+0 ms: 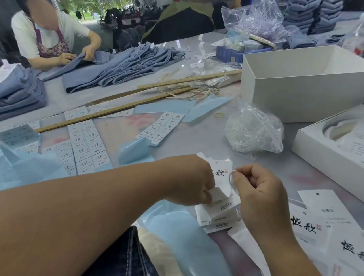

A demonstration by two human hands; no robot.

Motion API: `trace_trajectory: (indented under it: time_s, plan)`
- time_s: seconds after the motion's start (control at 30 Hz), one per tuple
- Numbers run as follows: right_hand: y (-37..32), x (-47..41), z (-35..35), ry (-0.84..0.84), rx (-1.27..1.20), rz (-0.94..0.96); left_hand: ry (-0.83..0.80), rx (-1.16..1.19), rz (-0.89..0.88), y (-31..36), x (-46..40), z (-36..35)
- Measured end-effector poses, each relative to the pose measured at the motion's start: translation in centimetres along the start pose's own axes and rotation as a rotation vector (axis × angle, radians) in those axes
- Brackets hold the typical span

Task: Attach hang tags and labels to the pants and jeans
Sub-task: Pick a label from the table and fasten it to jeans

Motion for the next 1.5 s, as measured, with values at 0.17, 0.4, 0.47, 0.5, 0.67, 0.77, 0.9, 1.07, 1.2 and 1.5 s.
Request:
trace_trajectory:
  time_s: [0.17,0.4,0.47,0.5,0.67,0.77,0.9,1.07,1.2,1.5]
  plan:
    - [0.1,-0.1,0.2,0.02,-0.01,-0.01,0.119,-0.066,-0.015,0.2,-0.4,0.8]
    - [0.5,0.2,0.6,0.049,-0.053,-0.089,0.11,0.166,0.002,-0.3,-0.1,0.9]
    - [0.5,0.2,0.8,0.044,-0.066,-0.104,0.096,0.161,-0.026,0.1,0.1,0.8]
    - [0.4,0.2,0.8,0.032,-0.072,-0.111,0.105,0.145,-0.04,0.3,0.2,0.9]
    - [0.2,0.5,0.4,-0.01,-0.128,-0.134,0.172,0.209,-0.019,0.6,0.8,2.2]
    - [0.0,0.5,-0.3,-0.068,-0.289,-0.167,0.204,0.213,0.008,0.8,1.4,3.3]
    - [-1.4,0.8,-1.1,-0.185,-0.536,-0.22,0.278,0.216,0.008,1.1,3.2,6.0]
    - [-3.0,1.3,-2.2,-0.283,-0.616,-0.261,0.426,0.154,-0.003,0.9,6.9,11.0]
    - [-4.8,1.2,-2.7,-0.301,-0.581,-0.283,0.56,0.122,0.018,0.1,10.8,13.6]
    - [-14.7,4.7,-3.7,-0.528,-0.635,-0.037,0.815,0.184,0.059,-0.9,21.3,15.1]
Point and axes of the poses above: each hand's wrist, its own x-axis away from the middle knuckle, its own z-axis out of the back of the hand, y = z × x, the point moved 10 cm from there along -x, towards the middle knuckle, and after that the axes turned 4 degrees about x, right-handed, at the moved point
